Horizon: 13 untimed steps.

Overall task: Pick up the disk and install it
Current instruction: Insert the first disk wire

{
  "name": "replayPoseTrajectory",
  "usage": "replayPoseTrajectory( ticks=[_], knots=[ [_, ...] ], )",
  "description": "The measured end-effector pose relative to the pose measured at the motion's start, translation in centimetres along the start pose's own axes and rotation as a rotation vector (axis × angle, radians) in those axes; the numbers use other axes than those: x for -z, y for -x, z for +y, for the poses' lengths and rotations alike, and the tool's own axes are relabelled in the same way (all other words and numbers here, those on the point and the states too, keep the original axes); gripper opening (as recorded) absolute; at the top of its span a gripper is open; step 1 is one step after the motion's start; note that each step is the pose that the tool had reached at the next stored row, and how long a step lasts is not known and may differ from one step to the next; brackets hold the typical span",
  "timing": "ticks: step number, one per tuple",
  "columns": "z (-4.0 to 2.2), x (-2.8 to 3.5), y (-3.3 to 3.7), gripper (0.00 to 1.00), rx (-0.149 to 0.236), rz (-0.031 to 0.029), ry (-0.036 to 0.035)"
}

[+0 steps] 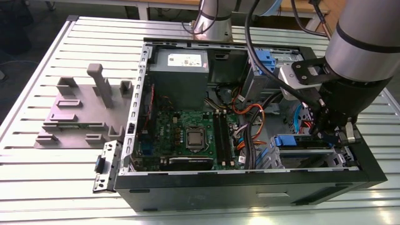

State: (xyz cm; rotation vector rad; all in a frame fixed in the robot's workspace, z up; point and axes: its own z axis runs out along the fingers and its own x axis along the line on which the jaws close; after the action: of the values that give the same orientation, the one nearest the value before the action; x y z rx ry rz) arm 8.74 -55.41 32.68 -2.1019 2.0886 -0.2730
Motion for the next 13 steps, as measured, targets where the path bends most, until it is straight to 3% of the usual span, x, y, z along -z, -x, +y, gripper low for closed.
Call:
replayPoseTrajectory(
  ticks=[13],
  knots=[
    [-0.03, 0.13, 0.00, 0.17, -0.007, 0.0016, 0.0002]
  ],
)
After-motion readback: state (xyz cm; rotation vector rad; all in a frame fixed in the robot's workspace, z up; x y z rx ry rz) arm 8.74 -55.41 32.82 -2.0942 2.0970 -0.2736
